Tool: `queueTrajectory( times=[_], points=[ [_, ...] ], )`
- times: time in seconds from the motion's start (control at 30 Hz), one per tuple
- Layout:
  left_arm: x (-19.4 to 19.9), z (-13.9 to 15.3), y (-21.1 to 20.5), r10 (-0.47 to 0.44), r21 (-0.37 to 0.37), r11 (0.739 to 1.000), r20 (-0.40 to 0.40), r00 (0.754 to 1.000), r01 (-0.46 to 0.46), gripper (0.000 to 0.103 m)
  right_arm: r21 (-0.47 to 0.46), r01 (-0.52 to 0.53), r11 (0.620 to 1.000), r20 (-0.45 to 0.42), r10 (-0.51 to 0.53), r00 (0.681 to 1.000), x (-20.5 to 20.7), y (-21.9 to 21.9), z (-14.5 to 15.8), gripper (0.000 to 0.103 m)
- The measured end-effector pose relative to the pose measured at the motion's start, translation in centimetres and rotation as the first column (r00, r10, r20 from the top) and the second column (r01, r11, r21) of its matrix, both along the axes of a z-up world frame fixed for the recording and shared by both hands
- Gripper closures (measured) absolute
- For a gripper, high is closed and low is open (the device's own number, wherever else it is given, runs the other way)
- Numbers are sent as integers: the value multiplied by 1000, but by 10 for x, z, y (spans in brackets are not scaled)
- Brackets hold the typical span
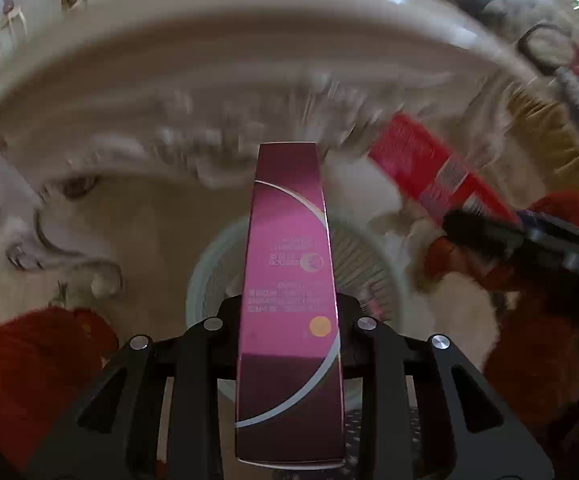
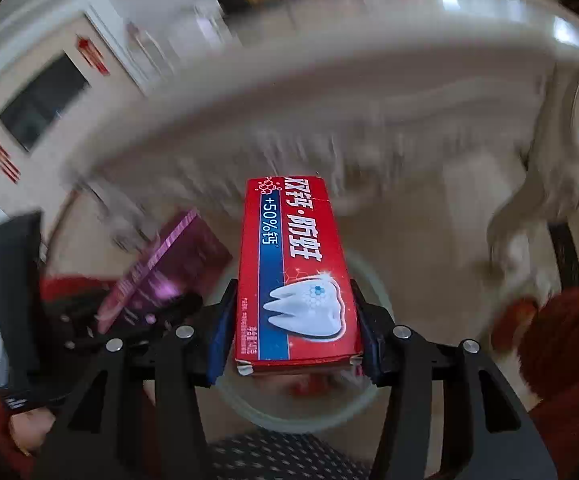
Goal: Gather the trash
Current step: 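Carry the pink box and toothpaste box over the wastebasket and open both tools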
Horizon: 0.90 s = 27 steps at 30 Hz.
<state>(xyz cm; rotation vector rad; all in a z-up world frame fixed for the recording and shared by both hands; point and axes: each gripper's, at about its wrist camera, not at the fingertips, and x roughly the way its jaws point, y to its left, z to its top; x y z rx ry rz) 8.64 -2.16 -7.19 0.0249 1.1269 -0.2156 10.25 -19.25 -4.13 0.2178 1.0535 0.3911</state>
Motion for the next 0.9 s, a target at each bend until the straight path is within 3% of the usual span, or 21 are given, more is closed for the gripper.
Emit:
queueTrajectory(
  times=[0.13,0.3,0.33,0.37,0.4,0.6,0.9],
  points=[
    [10,-46,0,18,37,999,-83,996,-15,75,-82,-38,996,-104,29,994,19,20,-50,54],
    [10,-86,6,47,28,999,-207,977,-42,72,-102,-63,993,-130,49,990,20,33,-72,51],
    [7,-90,10,58,40,998,-218,974,-50,62,-98,-68,993,-138,54,989,20,35,-77,40],
    [6,-92,11,67,54,997,-221,973,-57,24,-100,-66,993,-149,51,988,21,35,-81,32],
    [6,-93,13,75,65,996,-216,974,-63,11,-105,-60,993,-154,43,987,17,34,-83,22],
    [8,-92,8,80,30,997,-211,974,-75,11,-95,-2,995,-155,-13,988,3,24,-83,20],
    [0,-56,-1,52,-9,999,-117,992,-54,11,-109,22,994,-91,-32,995,-5,18,-65,20]
  ],
)
